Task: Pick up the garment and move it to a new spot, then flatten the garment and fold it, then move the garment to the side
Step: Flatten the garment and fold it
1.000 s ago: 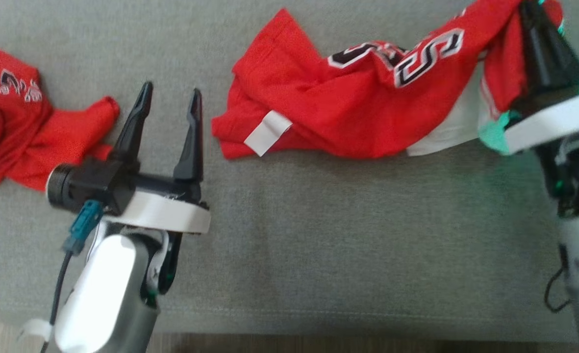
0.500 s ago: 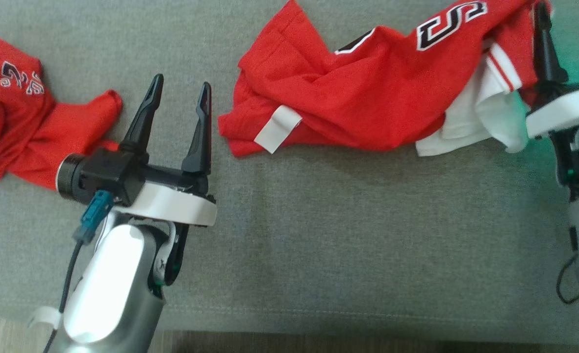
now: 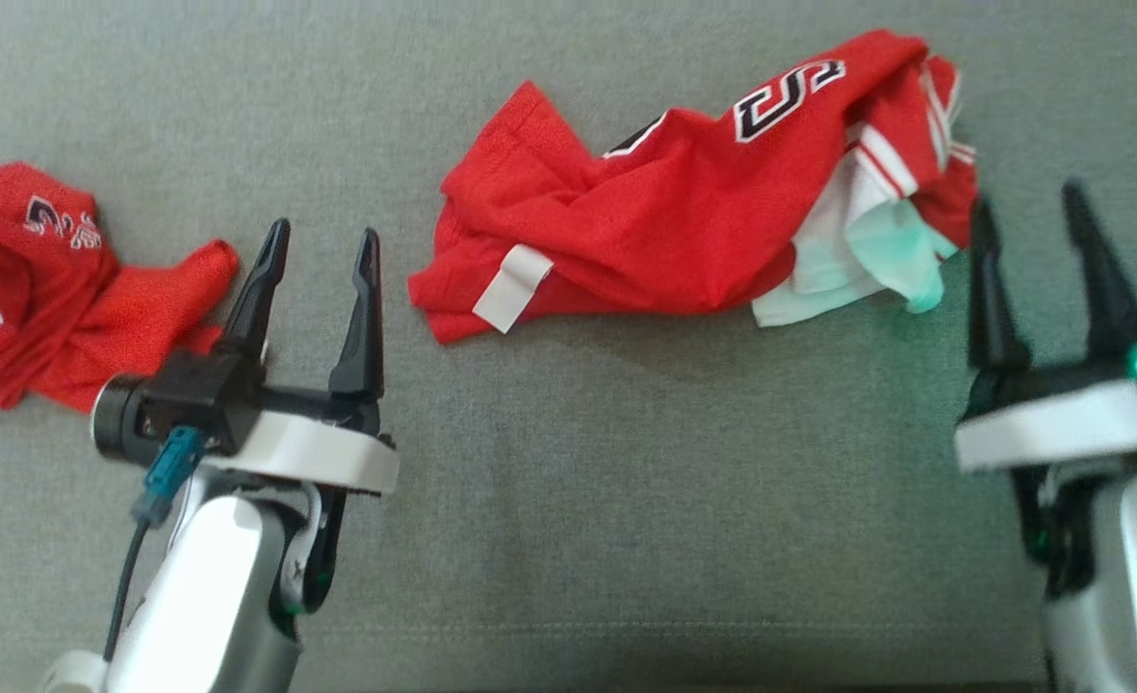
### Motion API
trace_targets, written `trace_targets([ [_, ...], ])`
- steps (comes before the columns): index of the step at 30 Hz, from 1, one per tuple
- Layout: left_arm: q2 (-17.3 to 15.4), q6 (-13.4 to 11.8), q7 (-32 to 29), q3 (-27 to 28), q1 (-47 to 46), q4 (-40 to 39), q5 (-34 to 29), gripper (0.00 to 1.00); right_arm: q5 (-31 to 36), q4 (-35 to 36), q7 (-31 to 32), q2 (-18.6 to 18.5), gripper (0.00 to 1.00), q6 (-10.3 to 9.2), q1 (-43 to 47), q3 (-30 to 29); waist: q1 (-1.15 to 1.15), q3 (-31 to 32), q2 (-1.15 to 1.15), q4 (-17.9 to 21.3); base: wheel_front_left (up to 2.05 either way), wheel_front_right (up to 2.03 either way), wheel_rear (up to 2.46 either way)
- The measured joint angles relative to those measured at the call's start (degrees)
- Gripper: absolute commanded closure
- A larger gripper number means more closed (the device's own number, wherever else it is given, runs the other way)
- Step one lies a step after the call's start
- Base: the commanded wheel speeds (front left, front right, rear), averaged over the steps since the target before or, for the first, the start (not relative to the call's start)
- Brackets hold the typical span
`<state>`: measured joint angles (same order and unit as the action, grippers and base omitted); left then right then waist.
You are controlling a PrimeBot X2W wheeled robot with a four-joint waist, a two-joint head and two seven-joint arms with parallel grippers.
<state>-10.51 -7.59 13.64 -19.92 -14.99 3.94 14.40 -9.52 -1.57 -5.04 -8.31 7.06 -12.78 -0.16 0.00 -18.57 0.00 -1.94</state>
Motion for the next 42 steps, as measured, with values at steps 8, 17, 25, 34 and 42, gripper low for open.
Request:
trace_targets([
  [8,-1.0,-1.1,-1.1,0.3,3.3,-1.2,0.5,0.00,0.6,7.1,3.1,3.5,0.00,0.00,9.6,-0.1,0.00,3.4,0.00,1.3,0.00,0.00,0.00],
  [17,-1.9,-1.6,-1.9,0.4,4.5,-2.4,0.9,0.00,0.6,9.4,4.9,4.4,0.00,0.00,11.2,0.0,0.00,4.2,0.00,1.8,0.00,0.00,0.00],
  [25,-2.0,-1.8,-2.0,0.2,4.2,-3.6,0.9,0.00,1.9,6.5,6.7,3.9,0.00,0.00,10.9,1.2,0.00,2.5,0.00,1.4,0.00,0.00,0.00],
  [34,-1.5,-1.5,-1.8,-1.3,0.3,-3.7,0.8,0.00,5.1,-2.6,7.6,0.8,0.00,0.00,3.3,3.8,0.00,-2.5,0.00,-0.5,0.00,0.00,0.00],
  [42,-0.8,-1.4,-0.9,-1.5,-1.5,-2.7,0.8,0.00,8.2,-8.6,8.0,0.2,0.58,0.00,-1.3,4.5,0.00,-5.4,0.00,-1.7,0.00,0.00,0.00],
])
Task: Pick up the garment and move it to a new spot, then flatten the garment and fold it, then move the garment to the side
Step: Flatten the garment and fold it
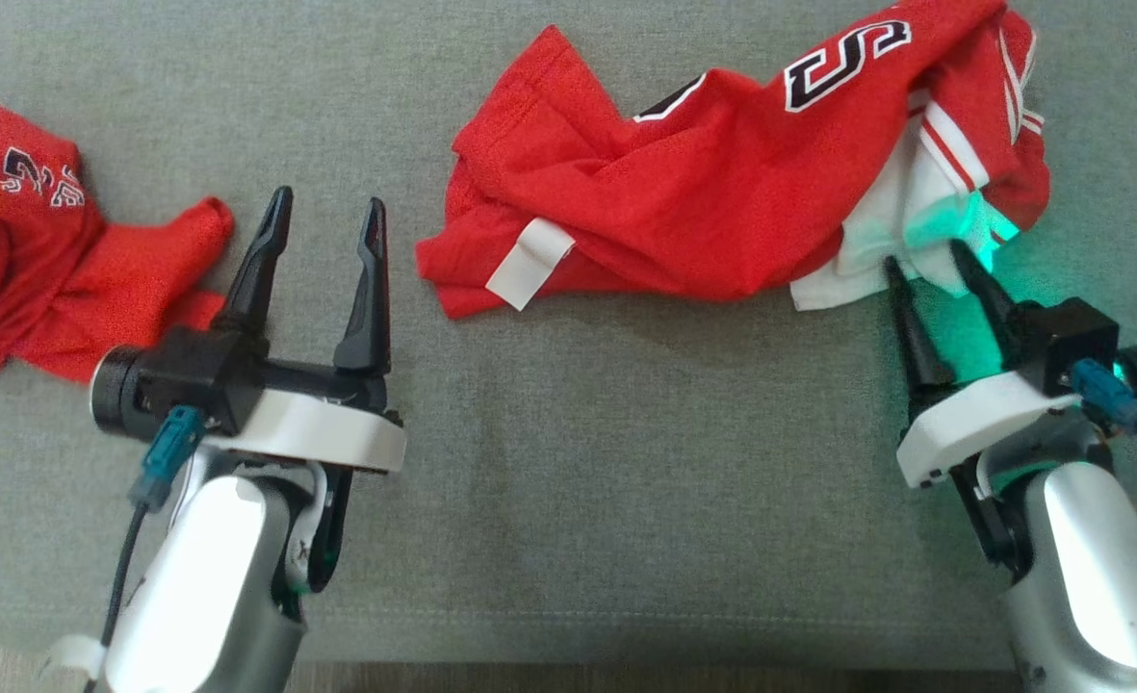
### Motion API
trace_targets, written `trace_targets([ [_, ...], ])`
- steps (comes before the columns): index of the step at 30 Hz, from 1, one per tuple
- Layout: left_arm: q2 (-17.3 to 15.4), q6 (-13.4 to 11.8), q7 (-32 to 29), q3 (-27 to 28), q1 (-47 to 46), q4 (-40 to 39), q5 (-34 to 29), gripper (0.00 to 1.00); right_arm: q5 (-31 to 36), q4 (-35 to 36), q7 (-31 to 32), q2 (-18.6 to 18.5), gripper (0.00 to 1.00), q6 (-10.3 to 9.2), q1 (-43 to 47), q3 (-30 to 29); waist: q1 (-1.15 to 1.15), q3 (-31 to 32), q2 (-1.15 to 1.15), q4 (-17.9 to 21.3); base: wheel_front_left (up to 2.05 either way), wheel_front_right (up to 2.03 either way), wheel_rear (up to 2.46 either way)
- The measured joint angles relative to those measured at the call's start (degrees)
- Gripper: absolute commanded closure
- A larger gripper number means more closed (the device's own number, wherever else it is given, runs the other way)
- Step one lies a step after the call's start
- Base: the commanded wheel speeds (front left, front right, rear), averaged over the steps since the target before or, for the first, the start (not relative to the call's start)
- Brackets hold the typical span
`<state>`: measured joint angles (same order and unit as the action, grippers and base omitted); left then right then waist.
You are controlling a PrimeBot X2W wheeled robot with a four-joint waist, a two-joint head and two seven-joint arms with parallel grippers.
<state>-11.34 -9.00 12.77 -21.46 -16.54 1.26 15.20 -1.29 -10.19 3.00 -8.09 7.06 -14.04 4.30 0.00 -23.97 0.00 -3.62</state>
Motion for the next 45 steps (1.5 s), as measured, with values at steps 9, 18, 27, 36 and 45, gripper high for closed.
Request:
trace_targets([
  [9,0.0,0.0,0.5,0.0,-0.2,1.3,0.0,0.00,-3.8,5.0,-3.6,1.1,1.00,0.00,-0.4,-0.6,0.00,1.8,0.00,1.2,0.00,0.00,0.00],
  [18,-0.6,-0.1,0.7,0.0,1.6,1.7,0.1,0.00,-9.6,19.6,0.7,3.8,1.00,0.00,6.2,-6.4,0.00,6.1,0.00,3.8,0.00,0.00,0.00],
  [27,-1.1,-0.6,0.4,0.0,2.2,0.4,0.1,0.00,-13.1,17.5,7.3,5.5,1.00,0.00,12.4,-18.8,0.00,5.8,0.00,4.3,0.00,0.00,0.00],
  [36,-1.3,-0.7,0.4,0.0,2.2,0.0,0.1,0.00,-13.6,11.0,4.4,5.6,0.00,0.00,10.7,-20.0,0.00,3.7,0.00,3.6,0.00,0.00,0.00],
  [45,-1.4,-1.7,0.4,0.1,2.3,0.6,0.7,0.00,-6.7,18.3,-3.6,5.6,0.00,0.00,9.8,-13.5,0.00,6.0,0.00,3.4,0.00,0.00,0.00],
])
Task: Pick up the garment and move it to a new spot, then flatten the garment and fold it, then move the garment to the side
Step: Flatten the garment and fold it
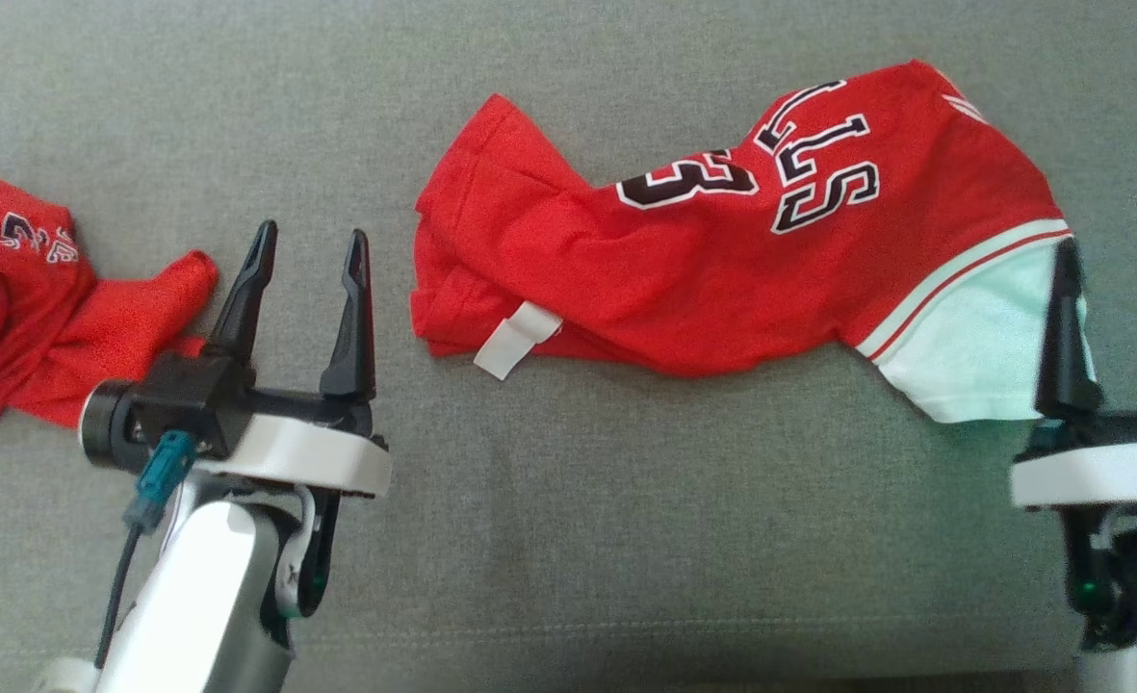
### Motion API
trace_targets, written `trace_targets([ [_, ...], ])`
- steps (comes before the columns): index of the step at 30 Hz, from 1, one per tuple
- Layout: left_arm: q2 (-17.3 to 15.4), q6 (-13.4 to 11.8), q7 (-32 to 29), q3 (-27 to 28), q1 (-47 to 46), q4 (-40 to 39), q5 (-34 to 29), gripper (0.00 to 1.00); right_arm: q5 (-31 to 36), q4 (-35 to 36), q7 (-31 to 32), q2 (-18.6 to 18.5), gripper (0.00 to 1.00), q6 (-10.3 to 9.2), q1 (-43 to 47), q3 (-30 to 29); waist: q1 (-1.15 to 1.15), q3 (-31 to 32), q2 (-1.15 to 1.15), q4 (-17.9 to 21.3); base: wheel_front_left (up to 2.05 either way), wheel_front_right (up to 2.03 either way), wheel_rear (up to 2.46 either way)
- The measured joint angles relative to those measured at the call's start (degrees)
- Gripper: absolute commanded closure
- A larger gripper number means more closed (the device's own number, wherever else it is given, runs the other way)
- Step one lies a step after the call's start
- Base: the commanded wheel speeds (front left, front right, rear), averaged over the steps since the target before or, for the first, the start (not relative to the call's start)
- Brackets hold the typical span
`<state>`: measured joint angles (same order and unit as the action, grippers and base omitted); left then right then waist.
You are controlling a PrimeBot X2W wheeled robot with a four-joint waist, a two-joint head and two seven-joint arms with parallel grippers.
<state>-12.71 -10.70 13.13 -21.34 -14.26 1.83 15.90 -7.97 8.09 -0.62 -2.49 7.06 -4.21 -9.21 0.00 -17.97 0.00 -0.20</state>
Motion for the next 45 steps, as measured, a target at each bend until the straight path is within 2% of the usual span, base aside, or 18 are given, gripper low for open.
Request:
trace_targets([
  [10,0.0,-0.5,0.0,-0.2,2.6,0.3,0.9,0.00,0.6,2.4,1.9,0.0,0.00,0.00,1.1,6.9,0.00,3.0,0.00,-0.9,0.00,0.00,0.00],
  [28,-0.9,-0.6,-1.0,-1.2,3.3,0.1,0.9,0.00,-0.6,2.3,3.2,0.0,0.00,0.00,2.7,7.0,0.00,3.1,0.00,-1.3,0.00,0.00,0.00],
  [31,-0.9,1.1,-3.0,-2.8,2.2,0.3,1.6,0.00,-0.6,2.4,3.2,0.0,0.00,0.00,2.6,7.0,0.00,2.1,0.00,-1.1,0.00,0.00,0.00],
  [35,0.1,4.5,-7.3,-4.9,-3.8,3.3,3.6,0.00,-0.6,2.6,3.4,0.0,0.00,0.00,2.2,7.4,0.00,0.1,0.00,-0.7,0.00,0.00,0.00],
  [41,2.9,8.9,-13.9,-5.4,-12.6,13.7,9.2,0.00,-1.1,2.0,3.1,0.0,0.00,0.00,-0.1,8.6,0.00,-2.9,0.00,0.9,0.00,0.00,0.00],
  [45,3.1,10.4,-16.0,-4.5,-15.0,20.7,11.5,0.00,-1.7,1.2,2.6,0.0,0.00,0.00,-0.7,9.1,0.00,-4.0,0.00,2.3,0.00,0.00,0.00],
])
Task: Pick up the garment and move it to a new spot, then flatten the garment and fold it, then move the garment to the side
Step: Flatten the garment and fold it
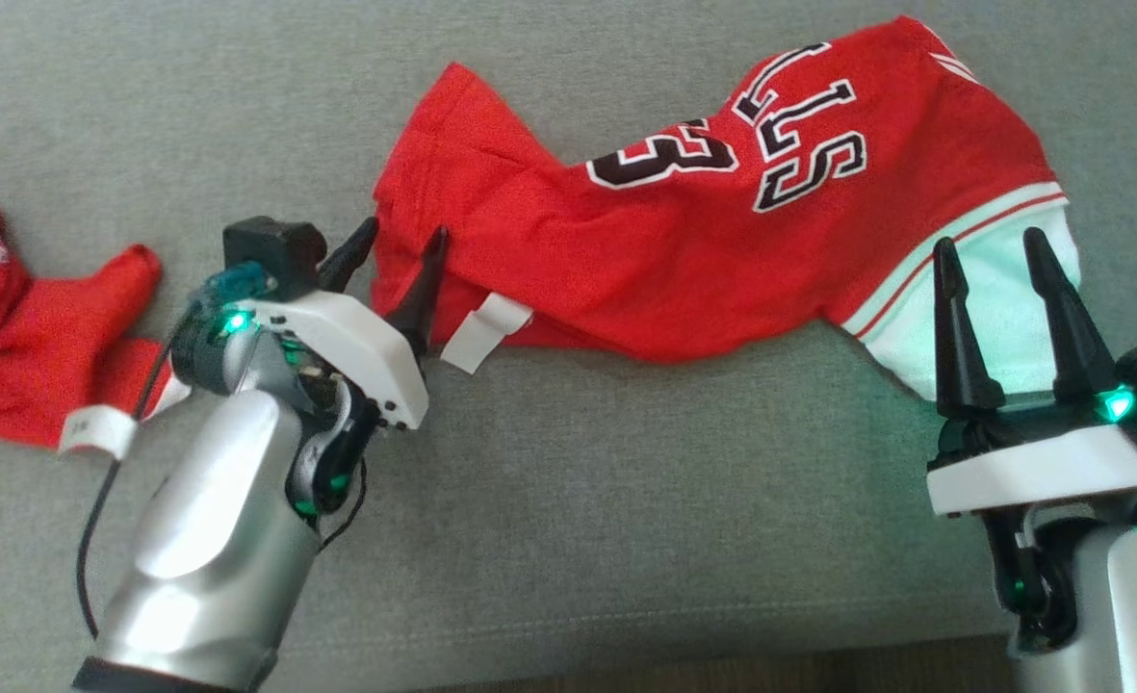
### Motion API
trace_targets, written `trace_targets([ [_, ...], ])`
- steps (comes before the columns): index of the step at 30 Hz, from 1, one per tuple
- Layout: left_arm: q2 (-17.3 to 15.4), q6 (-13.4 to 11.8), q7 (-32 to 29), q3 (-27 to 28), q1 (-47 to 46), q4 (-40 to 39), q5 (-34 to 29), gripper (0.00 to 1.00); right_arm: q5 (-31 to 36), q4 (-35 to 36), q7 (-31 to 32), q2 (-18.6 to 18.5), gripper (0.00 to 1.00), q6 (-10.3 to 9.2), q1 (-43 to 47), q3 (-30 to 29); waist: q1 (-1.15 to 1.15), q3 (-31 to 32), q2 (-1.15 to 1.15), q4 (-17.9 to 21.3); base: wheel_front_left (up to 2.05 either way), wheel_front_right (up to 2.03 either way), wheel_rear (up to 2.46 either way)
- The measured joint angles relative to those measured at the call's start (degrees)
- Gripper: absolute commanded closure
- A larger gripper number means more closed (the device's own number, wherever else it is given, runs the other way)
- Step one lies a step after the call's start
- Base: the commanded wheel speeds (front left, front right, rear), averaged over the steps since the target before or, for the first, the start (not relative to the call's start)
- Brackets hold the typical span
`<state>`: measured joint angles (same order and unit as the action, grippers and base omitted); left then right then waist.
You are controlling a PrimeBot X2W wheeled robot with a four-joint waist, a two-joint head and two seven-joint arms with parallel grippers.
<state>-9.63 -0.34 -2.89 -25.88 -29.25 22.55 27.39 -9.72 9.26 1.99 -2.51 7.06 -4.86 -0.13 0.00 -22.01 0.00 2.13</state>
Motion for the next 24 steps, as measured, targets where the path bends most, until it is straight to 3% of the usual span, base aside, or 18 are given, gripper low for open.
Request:
trace_targets([
  [1,0.1,0.6,-0.5,0.1,-0.4,1.1,0.4,0.00,-0.2,-0.2,-0.1,0.0,0.00,0.00,0.0,0.0,0.00,-0.2,0.00,0.3,0.00,0.00,0.00],
  [2,0.1,1.1,-0.6,0.2,-0.7,1.6,1.0,0.23,-0.4,-0.5,-0.1,0.0,0.00,0.00,0.0,-0.1,0.00,-0.3,0.00,0.6,0.00,0.00,0.00],
  [3,0.1,1.4,-0.5,0.2,-0.8,1.7,1.0,0.99,-0.4,-0.7,-0.3,0.0,0.00,0.00,0.0,-0.2,0.00,-0.4,0.00,0.7,0.00,0.00,0.00],
  [8,-0.2,1.2,0.1,0.1,-0.9,0.7,0.9,1.00,-0.5,-0.8,-0.6,0.0,0.00,0.00,0.0,-0.5,0.00,-0.1,0.00,0.7,0.00,0.00,0.00],
  [11,-1.1,-0.1,1.2,0.2,-0.4,-3.0,-0.2,1.00,-1.4,-1.1,-0.8,0.0,0.00,0.00,0.0,-0.8,0.00,0.6,0.00,0.3,0.00,0.00,0.00],
  [16,-4.0,-3.6,2.1,0.2,4.4,-15.9,-2.9,1.00,-1.9,-1.7,-0.8,0.0,0.00,0.00,0.2,-1.6,0.00,2.8,0.00,-1.4,0.00,0.00,0.00],
  [24,-7.7,-7.8,-1.6,-1.3,15.5,-34.2,-4.8,1.00,-2.3,-1.8,-0.4,0.0,0.00,0.00,1.1,-2.5,0.00,5.9,0.00,-4.2,0.00,0.00,0.00],
])
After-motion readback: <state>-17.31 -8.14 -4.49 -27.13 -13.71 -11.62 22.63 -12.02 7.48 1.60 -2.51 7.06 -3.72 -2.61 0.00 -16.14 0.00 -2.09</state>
